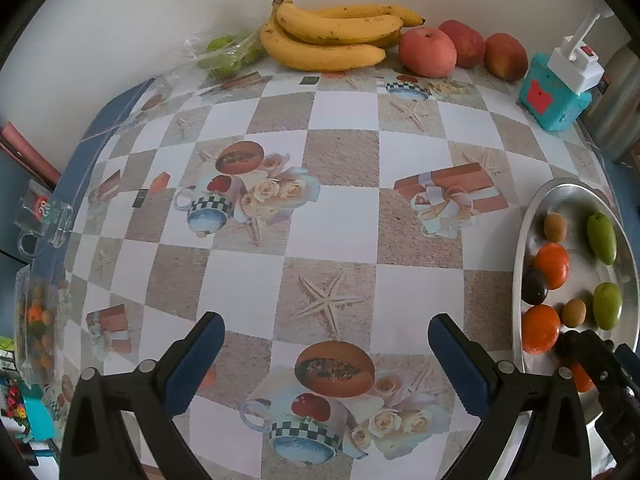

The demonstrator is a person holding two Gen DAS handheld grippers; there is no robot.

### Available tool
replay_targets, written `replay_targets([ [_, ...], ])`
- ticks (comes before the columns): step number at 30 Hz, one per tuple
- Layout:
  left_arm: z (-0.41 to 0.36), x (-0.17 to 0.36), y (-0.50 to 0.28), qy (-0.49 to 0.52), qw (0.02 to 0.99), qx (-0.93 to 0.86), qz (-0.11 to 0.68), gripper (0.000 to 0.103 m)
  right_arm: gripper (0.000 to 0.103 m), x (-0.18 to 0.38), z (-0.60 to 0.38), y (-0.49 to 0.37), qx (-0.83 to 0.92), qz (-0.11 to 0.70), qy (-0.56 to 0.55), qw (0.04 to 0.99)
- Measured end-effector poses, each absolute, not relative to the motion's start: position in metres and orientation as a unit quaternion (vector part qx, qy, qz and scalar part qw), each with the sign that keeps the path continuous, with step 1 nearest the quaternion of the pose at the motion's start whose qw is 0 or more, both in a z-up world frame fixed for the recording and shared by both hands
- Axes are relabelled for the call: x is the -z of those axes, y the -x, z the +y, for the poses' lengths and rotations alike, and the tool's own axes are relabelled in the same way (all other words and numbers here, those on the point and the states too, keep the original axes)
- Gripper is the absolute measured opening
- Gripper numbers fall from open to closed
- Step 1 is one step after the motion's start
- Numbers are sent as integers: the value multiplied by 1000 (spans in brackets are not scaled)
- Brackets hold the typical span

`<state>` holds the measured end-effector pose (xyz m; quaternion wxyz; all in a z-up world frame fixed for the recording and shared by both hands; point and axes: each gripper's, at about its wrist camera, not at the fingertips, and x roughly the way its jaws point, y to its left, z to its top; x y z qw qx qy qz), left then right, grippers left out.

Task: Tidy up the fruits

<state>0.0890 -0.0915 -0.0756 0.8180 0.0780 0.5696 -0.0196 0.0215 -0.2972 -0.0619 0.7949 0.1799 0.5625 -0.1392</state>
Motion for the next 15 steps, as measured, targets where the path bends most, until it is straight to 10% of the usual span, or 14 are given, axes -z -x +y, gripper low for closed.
replay_targets([
  [15, -56, 53, -55, -90, 834, 9, 544, 103, 90, 48, -268, 5, 126, 556, -152, 808],
])
